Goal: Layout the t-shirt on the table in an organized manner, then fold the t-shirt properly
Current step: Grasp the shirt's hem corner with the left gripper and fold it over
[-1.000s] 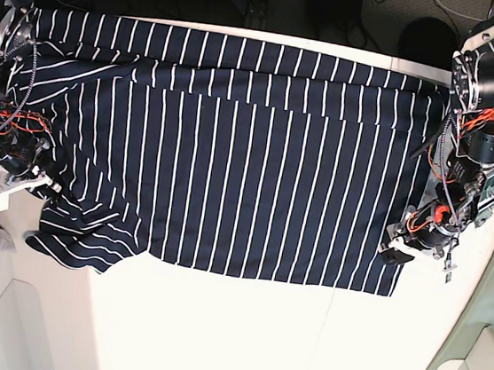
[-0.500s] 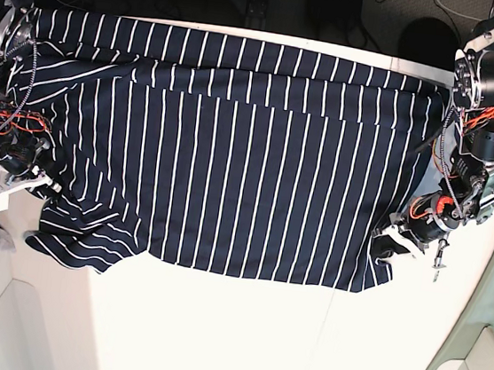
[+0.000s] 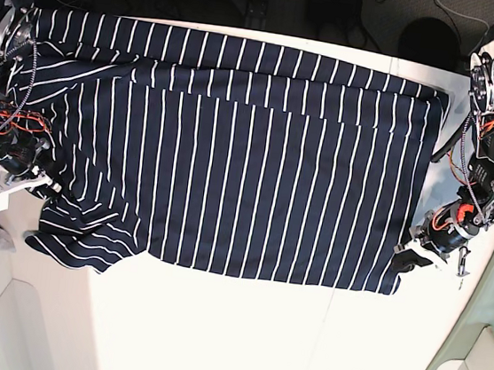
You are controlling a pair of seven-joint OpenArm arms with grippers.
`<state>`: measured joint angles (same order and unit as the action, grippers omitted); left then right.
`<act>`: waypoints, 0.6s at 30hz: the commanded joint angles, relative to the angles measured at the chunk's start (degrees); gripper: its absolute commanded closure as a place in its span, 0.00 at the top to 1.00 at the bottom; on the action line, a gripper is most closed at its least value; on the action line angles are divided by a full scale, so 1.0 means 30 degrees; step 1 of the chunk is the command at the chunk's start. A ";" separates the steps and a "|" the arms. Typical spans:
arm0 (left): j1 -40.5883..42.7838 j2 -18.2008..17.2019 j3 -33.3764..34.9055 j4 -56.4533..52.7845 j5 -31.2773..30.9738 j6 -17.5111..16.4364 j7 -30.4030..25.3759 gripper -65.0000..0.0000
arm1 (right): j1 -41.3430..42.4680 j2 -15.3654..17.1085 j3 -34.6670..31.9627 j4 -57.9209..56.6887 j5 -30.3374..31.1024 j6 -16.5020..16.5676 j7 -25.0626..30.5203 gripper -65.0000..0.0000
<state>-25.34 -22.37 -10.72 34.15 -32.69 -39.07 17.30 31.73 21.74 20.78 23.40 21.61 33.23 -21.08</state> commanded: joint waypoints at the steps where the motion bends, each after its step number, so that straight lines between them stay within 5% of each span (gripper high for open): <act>1: -0.0481 -0.0277 -0.0036 0.0525 -0.0714 -0.0310 -0.0080 0.00 | 0.0313 0.0277 0.0036 0.0168 -0.0189 0.0080 -0.0197 0.00; 7: -0.0488 -0.0393 -0.0036 0.1945 -0.4102 -0.0310 0.4087 0.00 | 0.0306 0.0597 0.0036 0.0911 0.0503 0.0226 -0.1304 0.00; 13: -0.0240 -0.1195 -0.0036 0.4357 -0.7271 -0.0310 0.9063 0.00 | -0.0007 0.1967 0.0036 0.3330 0.4371 0.0372 -0.5610 0.00; 18: 0.1013 -0.1836 -0.0036 0.6958 -1.0265 -0.0310 1.2189 0.00 | -0.2164 0.3351 0.0036 0.6433 0.6951 0.0423 -0.6812 0.00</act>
<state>-20.86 -26.98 -10.61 54.06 -62.11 -39.31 54.81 24.49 30.65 20.71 42.04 41.78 33.89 -41.67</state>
